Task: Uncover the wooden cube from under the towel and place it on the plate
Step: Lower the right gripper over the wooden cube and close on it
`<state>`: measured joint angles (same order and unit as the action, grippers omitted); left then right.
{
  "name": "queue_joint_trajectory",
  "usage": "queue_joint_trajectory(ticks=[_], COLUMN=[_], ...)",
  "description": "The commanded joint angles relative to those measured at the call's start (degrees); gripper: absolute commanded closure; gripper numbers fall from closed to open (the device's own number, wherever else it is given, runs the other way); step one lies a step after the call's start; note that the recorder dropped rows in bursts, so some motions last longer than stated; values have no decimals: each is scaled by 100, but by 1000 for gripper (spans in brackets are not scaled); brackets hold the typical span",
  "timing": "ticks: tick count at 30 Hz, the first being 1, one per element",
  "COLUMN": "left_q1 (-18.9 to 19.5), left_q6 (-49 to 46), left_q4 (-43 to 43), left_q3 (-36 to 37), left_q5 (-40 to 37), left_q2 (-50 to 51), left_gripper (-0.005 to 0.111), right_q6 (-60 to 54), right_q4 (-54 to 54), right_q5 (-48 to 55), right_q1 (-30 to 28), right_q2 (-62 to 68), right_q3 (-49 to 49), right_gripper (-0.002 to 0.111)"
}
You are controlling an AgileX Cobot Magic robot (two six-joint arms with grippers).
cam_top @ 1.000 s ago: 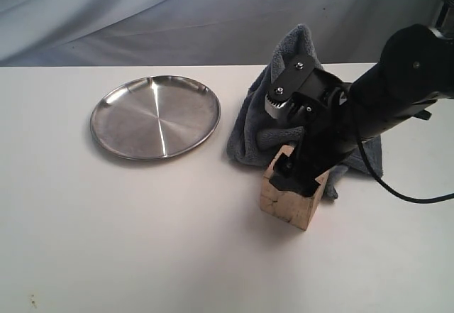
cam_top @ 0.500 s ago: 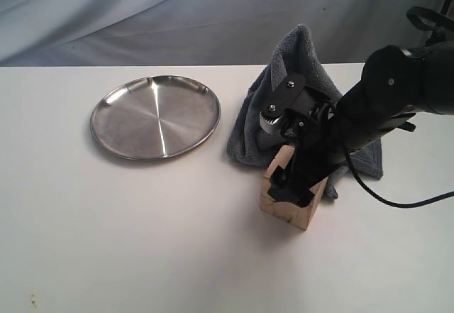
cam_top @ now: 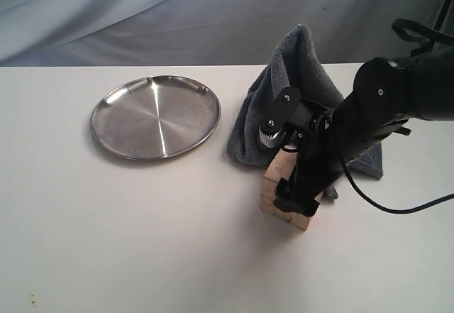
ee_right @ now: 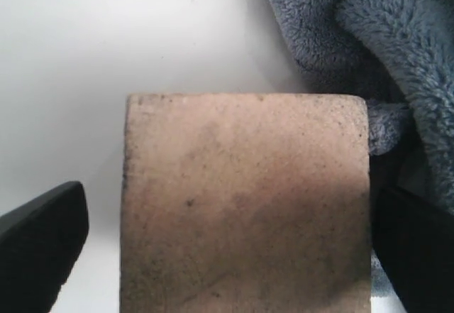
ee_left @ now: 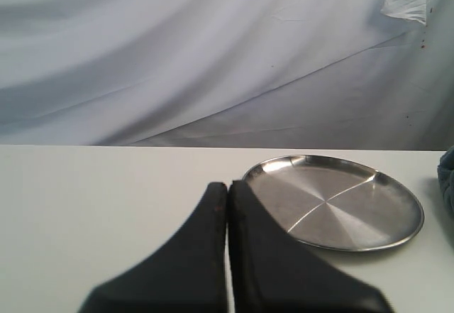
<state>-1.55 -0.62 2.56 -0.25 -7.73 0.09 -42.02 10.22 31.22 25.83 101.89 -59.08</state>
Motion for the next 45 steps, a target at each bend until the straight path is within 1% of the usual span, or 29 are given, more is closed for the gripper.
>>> queue_joint_trajectory(ticks=[1, 7, 11, 31, 39, 45], left_q1=[-5, -5, -5, -5, -5, -5], left_q6=[3, 16, 16, 16, 16, 4], left_q4=[-4, -4, -4, -4, -4, -4], left_q3=[25, 25, 25, 25, 25, 25], left_q5=[12, 12, 12, 12, 12, 12], left_q2=[-9, -9, -9, -9, -9, -9], left_gripper=[105, 105, 105, 105, 105, 105], right_q6=[4, 46, 46, 447, 523, 523], right_q4=[-35, -35, 56, 85, 137, 245], right_q5=[127, 267, 307, 326, 360, 395], right_q1=[-4, -4, -4, 25, 40, 101], right_q2=[-10, -10, -10, -10, -10, -24], right_q3=[-37, -37, -37, -37, -37, -37], right_gripper=[3, 4, 6, 32, 40, 43])
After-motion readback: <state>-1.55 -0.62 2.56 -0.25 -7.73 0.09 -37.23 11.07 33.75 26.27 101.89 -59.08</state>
